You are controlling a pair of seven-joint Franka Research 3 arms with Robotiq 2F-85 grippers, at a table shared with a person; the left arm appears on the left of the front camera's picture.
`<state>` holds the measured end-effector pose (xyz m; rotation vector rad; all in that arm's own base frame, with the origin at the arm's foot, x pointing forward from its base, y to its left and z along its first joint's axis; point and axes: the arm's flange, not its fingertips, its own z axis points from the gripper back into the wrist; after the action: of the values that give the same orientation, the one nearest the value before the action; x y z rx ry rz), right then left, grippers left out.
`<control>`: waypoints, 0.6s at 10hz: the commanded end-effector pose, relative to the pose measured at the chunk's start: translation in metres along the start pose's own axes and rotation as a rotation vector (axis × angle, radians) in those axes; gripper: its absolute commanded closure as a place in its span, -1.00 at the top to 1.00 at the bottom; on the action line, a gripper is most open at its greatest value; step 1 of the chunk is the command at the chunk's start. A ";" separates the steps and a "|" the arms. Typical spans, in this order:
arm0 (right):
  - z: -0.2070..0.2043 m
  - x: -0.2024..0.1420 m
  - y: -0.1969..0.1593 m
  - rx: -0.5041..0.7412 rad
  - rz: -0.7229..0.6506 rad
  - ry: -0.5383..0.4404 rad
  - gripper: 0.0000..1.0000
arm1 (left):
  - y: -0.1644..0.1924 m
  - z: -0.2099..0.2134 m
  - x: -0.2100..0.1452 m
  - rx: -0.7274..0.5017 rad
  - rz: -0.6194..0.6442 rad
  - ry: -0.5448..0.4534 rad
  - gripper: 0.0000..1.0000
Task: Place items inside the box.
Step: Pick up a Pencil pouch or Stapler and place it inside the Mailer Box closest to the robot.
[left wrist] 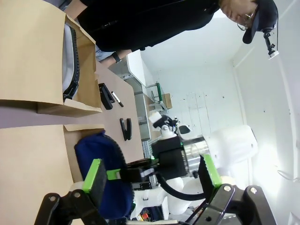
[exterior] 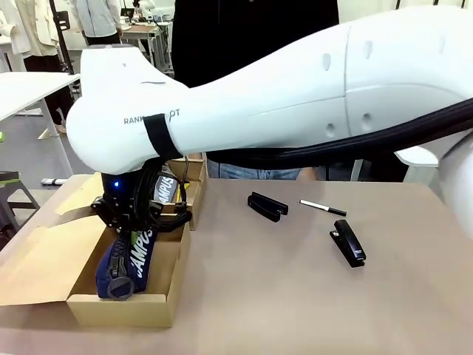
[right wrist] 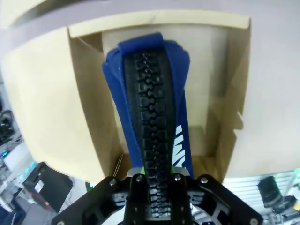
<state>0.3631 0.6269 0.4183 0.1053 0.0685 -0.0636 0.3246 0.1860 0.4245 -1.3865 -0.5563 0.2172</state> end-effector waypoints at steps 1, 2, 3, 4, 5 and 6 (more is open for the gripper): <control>-0.009 0.009 0.008 0.003 -0.030 0.012 -0.84 | 0.000 0.000 -0.001 -0.013 -0.022 0.003 1.00; -0.017 0.010 0.007 -0.008 -0.034 0.013 -0.84 | 0.000 0.000 -0.001 -0.013 -0.022 0.003 1.00; -0.025 0.014 0.005 -0.006 -0.045 0.020 -0.84 | 0.000 0.000 -0.001 -0.013 -0.022 0.003 1.00; -0.031 0.015 0.004 0.002 -0.041 0.033 -0.84 | 0.000 0.000 -0.001 -0.013 -0.022 0.003 1.00; -0.035 0.017 0.005 -0.009 -0.046 0.038 -0.84 | 0.000 0.000 -0.001 -0.013 -0.022 0.003 1.00; -0.039 0.017 0.006 -0.009 -0.054 0.050 -0.84 | 0.000 0.000 -0.001 -0.013 -0.022 0.003 1.00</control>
<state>0.3737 0.6287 0.3739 0.0756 0.1092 -0.0815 0.3246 0.1860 0.4245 -1.3865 -0.5562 0.2172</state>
